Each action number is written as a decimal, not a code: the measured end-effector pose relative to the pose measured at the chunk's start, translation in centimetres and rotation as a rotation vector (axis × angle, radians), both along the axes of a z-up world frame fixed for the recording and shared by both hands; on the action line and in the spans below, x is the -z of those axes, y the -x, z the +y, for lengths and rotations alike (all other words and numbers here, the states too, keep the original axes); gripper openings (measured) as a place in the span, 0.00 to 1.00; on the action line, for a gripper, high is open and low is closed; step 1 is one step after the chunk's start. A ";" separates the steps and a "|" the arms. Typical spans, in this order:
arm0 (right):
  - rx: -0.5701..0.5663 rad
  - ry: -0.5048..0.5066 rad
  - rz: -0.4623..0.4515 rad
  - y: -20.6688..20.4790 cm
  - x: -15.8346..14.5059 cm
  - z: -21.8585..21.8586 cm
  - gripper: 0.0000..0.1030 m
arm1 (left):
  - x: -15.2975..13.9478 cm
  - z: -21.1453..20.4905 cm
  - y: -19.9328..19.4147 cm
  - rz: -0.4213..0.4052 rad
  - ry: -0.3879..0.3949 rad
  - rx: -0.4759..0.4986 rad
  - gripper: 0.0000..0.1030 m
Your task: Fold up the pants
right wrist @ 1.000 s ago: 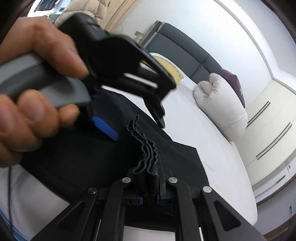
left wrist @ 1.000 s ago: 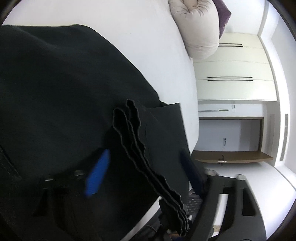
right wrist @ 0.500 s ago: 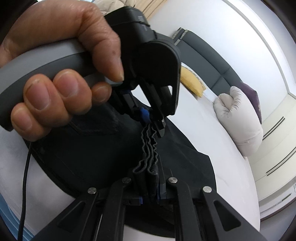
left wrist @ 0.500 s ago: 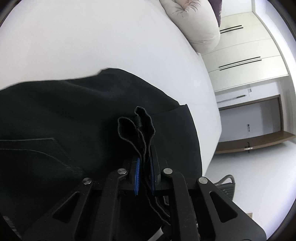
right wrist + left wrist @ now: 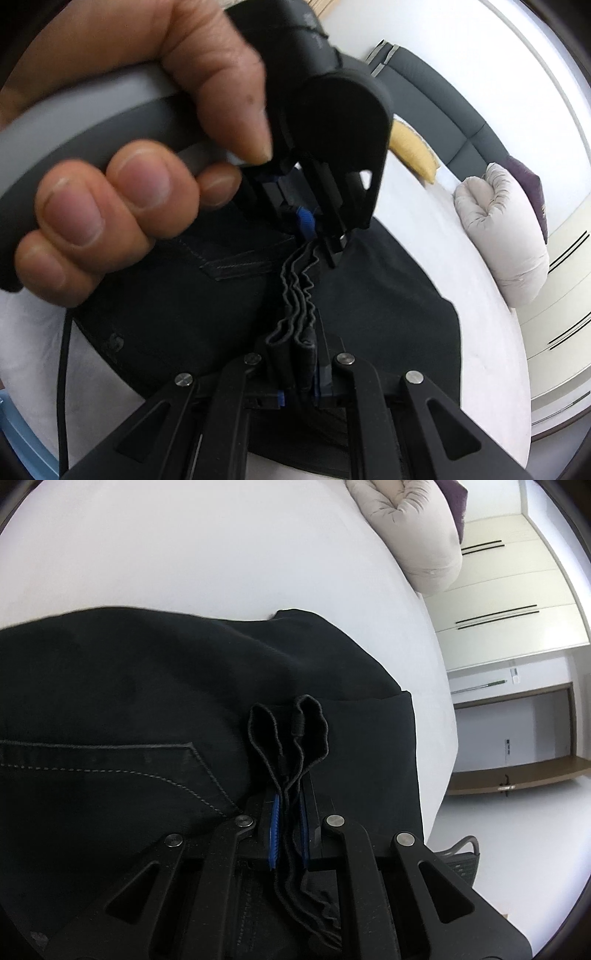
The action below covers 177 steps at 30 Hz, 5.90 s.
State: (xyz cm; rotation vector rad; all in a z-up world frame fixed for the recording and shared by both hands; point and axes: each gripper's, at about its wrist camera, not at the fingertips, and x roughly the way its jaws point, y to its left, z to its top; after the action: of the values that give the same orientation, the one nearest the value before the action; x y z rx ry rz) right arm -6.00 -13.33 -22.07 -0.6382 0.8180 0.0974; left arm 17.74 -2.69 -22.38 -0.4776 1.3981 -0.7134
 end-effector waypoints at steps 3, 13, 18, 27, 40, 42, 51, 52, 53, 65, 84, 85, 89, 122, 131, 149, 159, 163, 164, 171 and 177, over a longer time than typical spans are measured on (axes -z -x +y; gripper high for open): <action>0.000 -0.005 0.010 -2.0 -0.5 -1.2 0.14 | 0.7 0.3 -0.3 -0.002 0.001 0.005 0.08; 0.054 -0.435 0.200 -0.4 -5.2 -10.9 0.51 | -4.7 2.6 1.2 -0.221 -0.195 -0.084 0.11; 0.141 -0.824 0.312 -3.2 -7.5 -21.7 0.09 | -7.8 -2.6 4.9 -0.409 -0.253 0.067 0.11; 0.168 -1.227 0.474 -16.2 -4.5 -33.3 0.08 | -2.5 -3.9 7.9 -0.351 -0.330 0.155 0.11; 0.291 -1.389 0.625 -17.0 4.3 -34.7 0.00 | -1.7 -2.4 7.7 -0.325 -0.293 0.136 0.11; 0.294 -1.380 0.638 -15.2 4.3 -34.7 0.00 | -1.5 -2.3 7.7 -0.321 -0.286 0.132 0.11; 0.295 -1.425 0.625 -5.9 3.7 -34.0 0.00 | -0.8 -1.5 8.1 -0.330 -0.274 0.122 0.11; 0.299 -1.426 0.615 -4.9 3.5 -34.1 0.00 | -1.0 -1.7 8.2 -0.330 -0.271 0.119 0.11; 0.304 -1.427 0.607 -4.1 3.3 -34.0 0.00 | -1.0 -1.6 8.3 -0.331 -0.269 0.116 0.11; 0.385 -1.256 0.554 -2.6 1.9 -32.6 0.05 | -4.0 3.5 11.6 -0.340 -0.150 0.004 0.11; 0.217 -1.517 0.490 -8.4 -1.9 -19.7 0.40 | -1.2 29.5 20.0 -0.139 0.204 -0.685 0.64; 0.226 -1.504 0.494 -8.6 -2.0 -19.5 0.38 | -0.8 29.6 19.7 -0.124 0.222 -0.690 0.64; 0.243 -1.471 0.520 -9.9 -1.9 -19.2 0.29 | 0.2 29.3 19.1 -0.079 0.254 -0.719 0.64; 0.360 -1.286 0.786 -15.8 4.4 -16.0 0.00 | 2.1 30.0 15.7 -0.014 0.255 -0.831 0.14; 0.351 -1.301 0.733 -14.9 4.5 -16.0 0.00 | -6.2 24.5 13.5 -0.338 0.056 -0.620 0.11; -0.011 -1.157 0.603 -14.8 -11.5 -15.2 0.90 | -10.6 1.8 14.8 -0.775 -0.300 -0.042 0.11; -0.009 -0.967 0.640 -15.4 -10.8 -13.0 0.28 | -9.4 -4.3 16.9 -0.884 -0.396 0.085 0.11; 0.070 -0.962 0.606 -15.4 -10.9 -15.5 0.18 | -9.4 -6.1 17.2 -0.909 -0.383 0.118 0.11; 0.081 -0.967 0.595 -15.1 -11.0 -16.2 0.18 | -9.5 -6.7 17.3 -0.916 -0.378 0.128 0.11; 0.151 -0.953 0.518 -12.6 -11.5 -22.7 0.16 | -8.7 -11.8 18.8 -0.944 -0.326 0.244 0.11; 0.246 -0.965 0.498 -11.3 -9.4 -29.4 0.16 | -7.3 -19.6 19.0 -0.943 -0.302 0.344 0.11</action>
State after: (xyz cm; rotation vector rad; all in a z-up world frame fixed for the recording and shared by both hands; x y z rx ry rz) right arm 5.34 -42.72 -12.70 0.4203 1.1863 0.4078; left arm -1.23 -22.30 -15.11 0.3361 0.6600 -0.8284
